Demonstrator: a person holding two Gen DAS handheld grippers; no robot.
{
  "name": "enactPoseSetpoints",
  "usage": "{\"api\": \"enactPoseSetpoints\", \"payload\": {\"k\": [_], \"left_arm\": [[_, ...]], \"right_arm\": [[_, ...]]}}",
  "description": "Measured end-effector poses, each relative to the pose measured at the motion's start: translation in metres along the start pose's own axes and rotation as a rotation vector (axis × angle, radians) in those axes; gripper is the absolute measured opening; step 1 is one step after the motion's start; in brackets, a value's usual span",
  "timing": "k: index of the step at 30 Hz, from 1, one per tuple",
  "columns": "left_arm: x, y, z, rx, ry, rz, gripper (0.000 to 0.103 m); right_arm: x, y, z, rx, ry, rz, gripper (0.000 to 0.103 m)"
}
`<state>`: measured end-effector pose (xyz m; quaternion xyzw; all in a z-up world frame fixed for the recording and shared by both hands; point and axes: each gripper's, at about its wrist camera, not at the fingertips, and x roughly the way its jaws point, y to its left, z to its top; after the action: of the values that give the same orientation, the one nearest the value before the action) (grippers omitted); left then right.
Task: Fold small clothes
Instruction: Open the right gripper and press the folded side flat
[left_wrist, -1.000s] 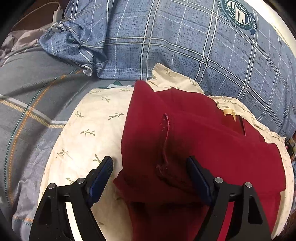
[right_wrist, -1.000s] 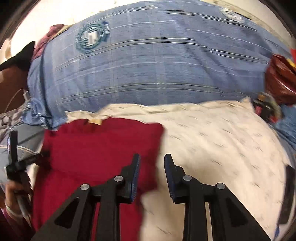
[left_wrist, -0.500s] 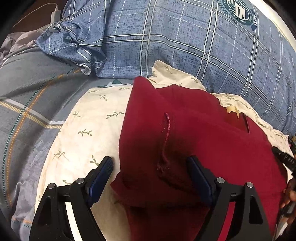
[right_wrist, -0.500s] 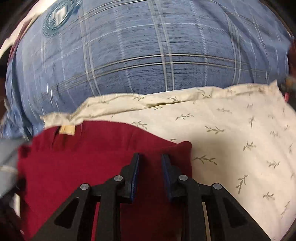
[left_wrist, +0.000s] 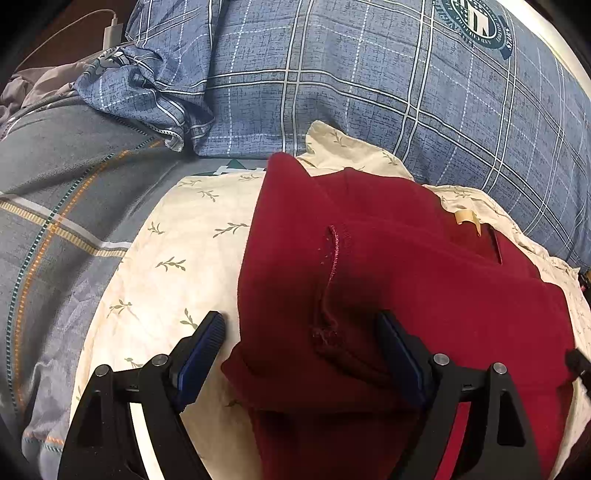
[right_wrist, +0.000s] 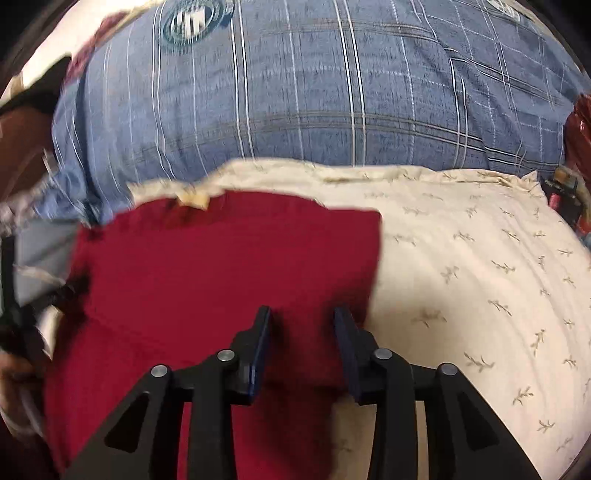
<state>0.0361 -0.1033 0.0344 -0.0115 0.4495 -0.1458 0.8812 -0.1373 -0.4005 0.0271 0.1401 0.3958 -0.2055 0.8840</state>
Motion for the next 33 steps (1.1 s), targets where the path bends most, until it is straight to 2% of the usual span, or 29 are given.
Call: {"api": "enactPoseSetpoints", "payload": {"k": [2, 6, 8, 13, 20, 24, 26, 30, 33], "left_arm": [[0.0, 0.0, 0.0, -0.001, -0.001, 0.002, 0.086], [0.001, 0.001, 0.0, -0.003, 0.002, 0.0, 0.086], [0.001, 0.001, 0.0, -0.004, 0.002, 0.003, 0.086], [0.001, 0.0, 0.0, -0.002, 0.001, 0.007, 0.087], [0.001, 0.0, 0.0, -0.004, 0.004, 0.006, 0.088], [0.003, 0.001, 0.001, -0.01, 0.008, 0.005, 0.091], [0.005, 0.001, 0.001, -0.011, 0.009, 0.007, 0.092], [0.006, 0.0, 0.001, -0.01, 0.007, 0.014, 0.092], [0.005, 0.0, 0.001, -0.01, 0.005, 0.015, 0.092]], "right_arm": [[0.009, -0.003, -0.006, -0.012, 0.029, -0.029, 0.031], [-0.004, -0.002, -0.005, -0.013, 0.015, -0.048, 0.031], [-0.013, -0.004, -0.004, 0.02, 0.009, -0.028, 0.035], [-0.021, 0.007, 0.01, 0.038, -0.033, 0.019, 0.036], [0.016, 0.032, 0.042, 0.011, -0.028, 0.06, 0.037], [0.055, 0.03, 0.054, -0.007, 0.007, -0.025, 0.038], [0.065, 0.026, 0.056, -0.014, -0.012, -0.043, 0.038], [0.057, 0.02, 0.057, 0.021, -0.001, -0.043, 0.039], [0.031, 0.015, 0.043, 0.024, -0.005, -0.023, 0.045]]}}
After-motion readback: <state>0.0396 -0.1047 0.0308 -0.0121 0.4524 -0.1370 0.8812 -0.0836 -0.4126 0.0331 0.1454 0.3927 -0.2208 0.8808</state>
